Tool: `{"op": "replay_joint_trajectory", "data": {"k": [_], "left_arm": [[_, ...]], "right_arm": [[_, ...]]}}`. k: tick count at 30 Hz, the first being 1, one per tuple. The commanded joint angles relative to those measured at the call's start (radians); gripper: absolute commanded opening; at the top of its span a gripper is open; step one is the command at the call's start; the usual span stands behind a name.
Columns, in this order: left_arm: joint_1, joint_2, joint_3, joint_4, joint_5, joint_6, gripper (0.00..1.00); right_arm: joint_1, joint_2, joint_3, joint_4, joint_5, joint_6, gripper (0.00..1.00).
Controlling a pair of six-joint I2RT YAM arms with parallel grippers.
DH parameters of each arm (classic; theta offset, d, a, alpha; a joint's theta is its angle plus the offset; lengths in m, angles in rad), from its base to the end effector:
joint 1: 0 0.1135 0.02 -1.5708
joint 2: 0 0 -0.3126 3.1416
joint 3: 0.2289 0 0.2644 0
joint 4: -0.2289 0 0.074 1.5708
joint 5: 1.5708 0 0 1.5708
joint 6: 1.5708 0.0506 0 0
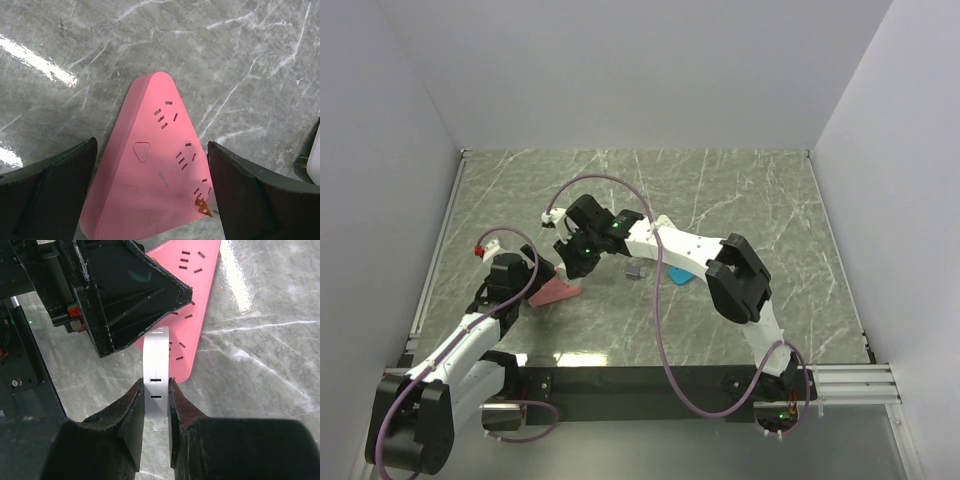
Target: Insert the plug
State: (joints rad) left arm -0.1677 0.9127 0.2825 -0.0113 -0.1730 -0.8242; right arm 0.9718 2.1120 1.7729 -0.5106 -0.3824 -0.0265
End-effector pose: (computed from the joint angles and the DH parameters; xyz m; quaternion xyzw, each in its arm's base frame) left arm 0.1705 -0.0200 0.1834 -0.3238 0.8306 -0.1445 0.4294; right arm 0.2797 0.4432 0.2615 -0.4986 0.7745 0.3160 0.2274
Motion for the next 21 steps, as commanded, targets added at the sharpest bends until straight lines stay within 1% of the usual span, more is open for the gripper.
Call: {"op": "replay_joint_trajectory", "data": {"k": [1, 5, 18, 21], "left_arm": [[0.000, -0.008, 0.029, 0.025, 0.015, 0.020, 0.97], [0.000, -0.008, 0.029, 0.024, 0.017, 0.020, 0.97], [0.000, -0.006, 0.029, 0.024, 0.018, 0.022, 0.98], [0.000, -0.009, 0.027, 0.025, 0.020, 0.022, 0.98]], "right_arm": [[0.018, 0.006, 0.039, 0.001, 0.020, -0.003, 0.00], [0.018, 0.005, 0.034, -0.006, 0.062, 0.000, 0.00], [0.018, 0.026, 0.060, -0.005, 0.066, 0.011, 0.00], [0.024, 0.034, 0.077, -0.023, 0.092, 0.013, 0.00]]}}
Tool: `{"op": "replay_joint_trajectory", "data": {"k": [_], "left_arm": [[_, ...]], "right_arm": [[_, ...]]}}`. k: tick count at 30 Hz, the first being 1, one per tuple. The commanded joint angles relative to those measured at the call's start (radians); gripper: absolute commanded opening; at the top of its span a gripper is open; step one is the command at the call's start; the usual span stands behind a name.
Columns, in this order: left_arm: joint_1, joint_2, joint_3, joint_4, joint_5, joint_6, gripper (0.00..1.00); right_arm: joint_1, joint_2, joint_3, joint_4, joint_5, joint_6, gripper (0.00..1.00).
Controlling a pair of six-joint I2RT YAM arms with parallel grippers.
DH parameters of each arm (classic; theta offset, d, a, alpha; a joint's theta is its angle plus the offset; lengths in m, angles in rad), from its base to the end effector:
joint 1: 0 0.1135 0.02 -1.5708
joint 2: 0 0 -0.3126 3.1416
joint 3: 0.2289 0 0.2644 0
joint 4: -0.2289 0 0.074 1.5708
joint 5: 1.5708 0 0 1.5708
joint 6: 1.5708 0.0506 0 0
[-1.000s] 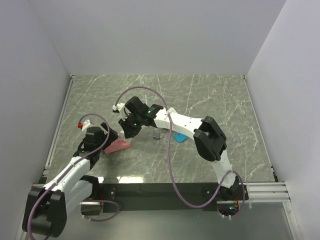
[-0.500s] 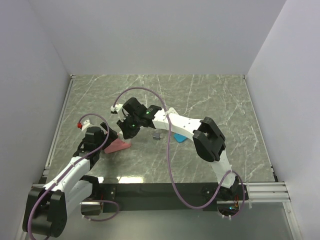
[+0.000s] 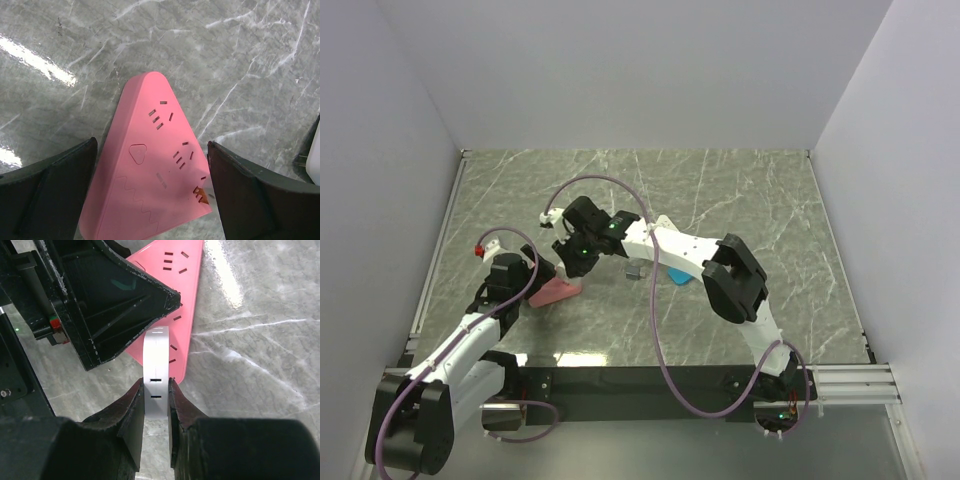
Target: Insert the plug
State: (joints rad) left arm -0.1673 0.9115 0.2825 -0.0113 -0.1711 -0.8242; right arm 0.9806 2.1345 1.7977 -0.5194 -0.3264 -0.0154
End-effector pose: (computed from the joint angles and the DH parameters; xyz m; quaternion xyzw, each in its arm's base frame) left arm 0.1704 -0.0200 0.1836 -0.3235 0.8305 -0.1455 0.4295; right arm 0.2814 0.4492 0.2572 -0.4915 0.7850 0.2950 0.2350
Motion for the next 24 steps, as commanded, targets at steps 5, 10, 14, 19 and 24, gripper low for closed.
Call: {"op": "replay_joint_trajectory", "data": {"k": [5, 10, 14, 19, 24], "left_arm": [[0.000, -0.016, 0.024, 0.025, 0.018, 0.022, 0.98], [0.000, -0.011, 0.027, 0.014, 0.010, 0.010, 0.98], [0.000, 0.016, 0.043, -0.016, -0.025, -0.010, 0.98], [0.000, 0.061, 0.069, -0.047, -0.059, -0.030, 0.96], [0.002, 0.124, 0.098, -0.061, -0.053, -0.026, 0.87]], "right_arm": [[0.027, 0.022, 0.068, -0.028, 0.072, 0.002, 0.00], [0.046, 0.044, 0.086, -0.047, 0.107, 0.005, 0.00], [0.055, 0.060, 0.088, -0.048, 0.116, 0.014, 0.00], [0.063, 0.074, 0.109, -0.062, 0.128, 0.014, 0.00], [0.063, 0.084, 0.121, -0.070, 0.127, 0.014, 0.00]]}}
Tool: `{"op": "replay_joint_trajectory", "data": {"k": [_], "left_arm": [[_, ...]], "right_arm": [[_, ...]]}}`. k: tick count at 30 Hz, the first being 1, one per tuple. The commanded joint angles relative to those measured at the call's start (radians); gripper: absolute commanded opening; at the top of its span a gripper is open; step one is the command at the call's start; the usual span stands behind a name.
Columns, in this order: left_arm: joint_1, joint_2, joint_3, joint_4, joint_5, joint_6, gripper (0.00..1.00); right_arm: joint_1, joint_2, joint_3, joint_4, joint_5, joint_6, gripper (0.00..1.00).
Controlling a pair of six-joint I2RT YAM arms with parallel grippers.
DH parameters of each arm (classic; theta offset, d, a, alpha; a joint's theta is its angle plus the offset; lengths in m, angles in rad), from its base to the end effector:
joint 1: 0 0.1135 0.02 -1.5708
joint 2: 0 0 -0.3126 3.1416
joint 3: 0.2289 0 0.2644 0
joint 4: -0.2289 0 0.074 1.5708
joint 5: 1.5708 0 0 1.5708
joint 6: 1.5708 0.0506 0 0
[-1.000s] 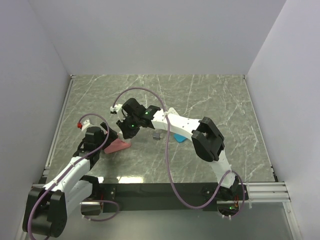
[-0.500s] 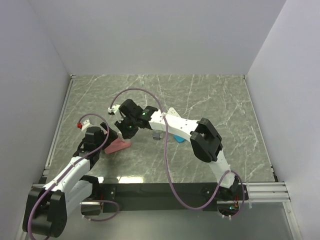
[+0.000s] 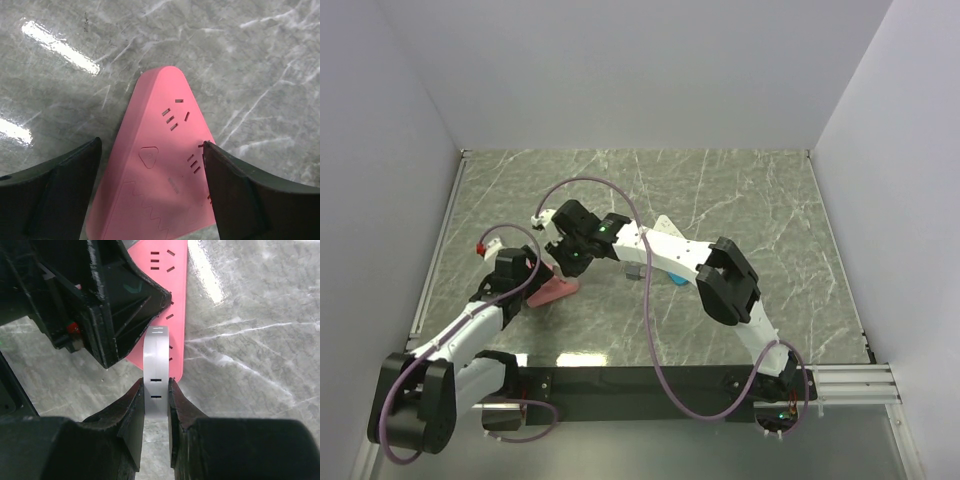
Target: Insert the plug
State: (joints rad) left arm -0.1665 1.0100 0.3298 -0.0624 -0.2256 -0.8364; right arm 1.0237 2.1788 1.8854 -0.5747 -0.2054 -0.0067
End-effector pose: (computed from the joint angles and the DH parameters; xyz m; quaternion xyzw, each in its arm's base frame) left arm 0.1819 -0.0191 0.1795 -0.3418 0.8442 -0.1018 0.4001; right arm 0.2733 0.4685 0.2588 -0.4909 0.7953 0.2508 0.2522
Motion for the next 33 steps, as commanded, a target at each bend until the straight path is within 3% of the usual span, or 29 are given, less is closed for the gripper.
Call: {"op": "replay_joint_trajectory", "data": {"k": [1, 5, 11, 19, 33], "left_arm": [[-0.001, 0.032, 0.052, -0.010, 0.005, -0.013, 0.85], [0.001, 0.052, 0.060, -0.013, 0.018, -0.013, 0.77], [-0.001, 0.076, 0.057, 0.052, 0.080, 0.011, 0.51], [-0.028, 0.096, 0.043, 0.141, 0.163, 0.040, 0.47], [-0.068, 0.154, 0.077, 0.125, 0.141, 0.040, 0.45]], "right_arm": [[0.019, 0.044, 0.038, -0.025, 0.006, 0.004, 0.00], [0.019, 0.055, 0.050, -0.033, 0.000, 0.001, 0.00], [0.019, 0.058, 0.057, -0.044, 0.000, -0.003, 0.00], [0.010, 0.026, 0.008, -0.039, 0.012, 0.005, 0.00], [-0.007, 0.082, -0.002, -0.039, -0.031, 0.048, 0.00]]}}
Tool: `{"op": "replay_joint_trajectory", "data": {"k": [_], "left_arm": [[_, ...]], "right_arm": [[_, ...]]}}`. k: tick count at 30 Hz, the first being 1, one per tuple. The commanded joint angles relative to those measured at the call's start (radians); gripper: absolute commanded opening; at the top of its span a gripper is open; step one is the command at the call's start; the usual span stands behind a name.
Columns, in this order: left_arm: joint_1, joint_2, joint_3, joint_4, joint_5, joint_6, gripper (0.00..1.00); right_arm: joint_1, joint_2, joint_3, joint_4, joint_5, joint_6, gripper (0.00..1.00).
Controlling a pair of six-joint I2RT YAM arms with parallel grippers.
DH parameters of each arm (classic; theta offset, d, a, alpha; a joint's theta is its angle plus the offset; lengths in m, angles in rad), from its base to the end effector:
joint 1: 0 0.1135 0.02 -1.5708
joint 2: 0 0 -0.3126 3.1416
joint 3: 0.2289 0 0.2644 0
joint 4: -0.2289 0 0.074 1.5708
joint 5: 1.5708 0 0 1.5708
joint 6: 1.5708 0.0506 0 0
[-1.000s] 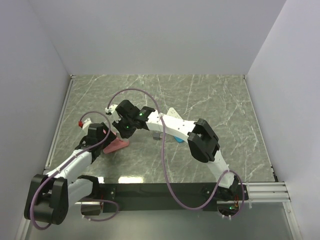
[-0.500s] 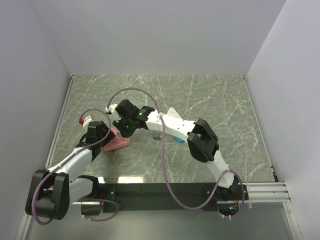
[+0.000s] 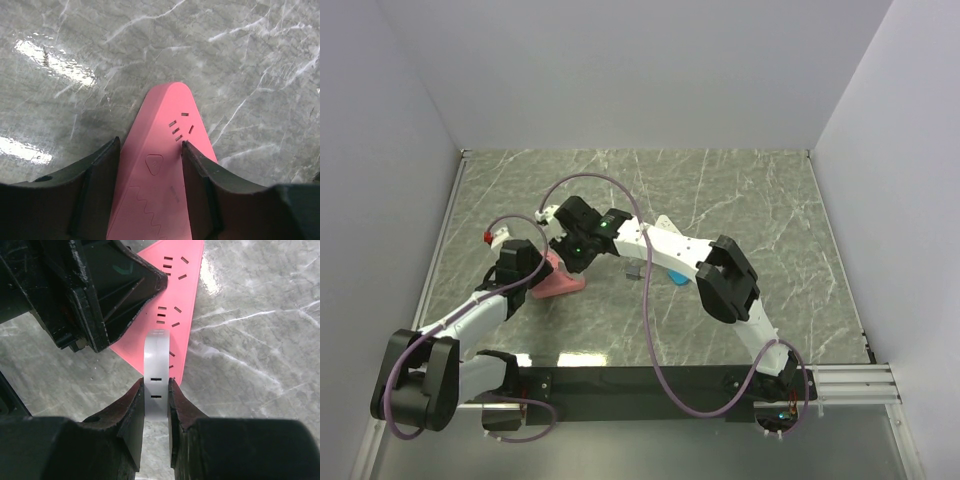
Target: Insert the plug
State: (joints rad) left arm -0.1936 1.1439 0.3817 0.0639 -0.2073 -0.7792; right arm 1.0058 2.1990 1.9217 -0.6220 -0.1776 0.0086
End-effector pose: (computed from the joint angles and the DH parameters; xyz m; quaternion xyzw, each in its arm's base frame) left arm 0.2109 -0.0307 0.1842 -0.3020 0.8505 -0.1136 0.4154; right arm 0.2842 0.4649 0.2567 -0.4754 0.8120 0.2326 0.2462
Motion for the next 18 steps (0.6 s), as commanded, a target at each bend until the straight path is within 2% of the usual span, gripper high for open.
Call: {"op": "replay_joint_trajectory", "data": {"k": [1, 9, 18], "left_arm": [[-0.043, 0.020, 0.025, -0.004, 0.123, -0.015, 0.45], [-0.052, 0.020, 0.028, -0.007, 0.112, -0.014, 0.44], [-0.067, 0.039, 0.040, -0.013, 0.100, -0.012, 0.43]], "right_arm": [[0.010, 0.054, -0.059, 0.024, -0.063, 0.042, 0.00], [0.002, 0.034, -0.148, 0.100, -0.120, 0.091, 0.00], [0.008, 0.045, -0.190, 0.125, -0.108, 0.116, 0.00]]}}
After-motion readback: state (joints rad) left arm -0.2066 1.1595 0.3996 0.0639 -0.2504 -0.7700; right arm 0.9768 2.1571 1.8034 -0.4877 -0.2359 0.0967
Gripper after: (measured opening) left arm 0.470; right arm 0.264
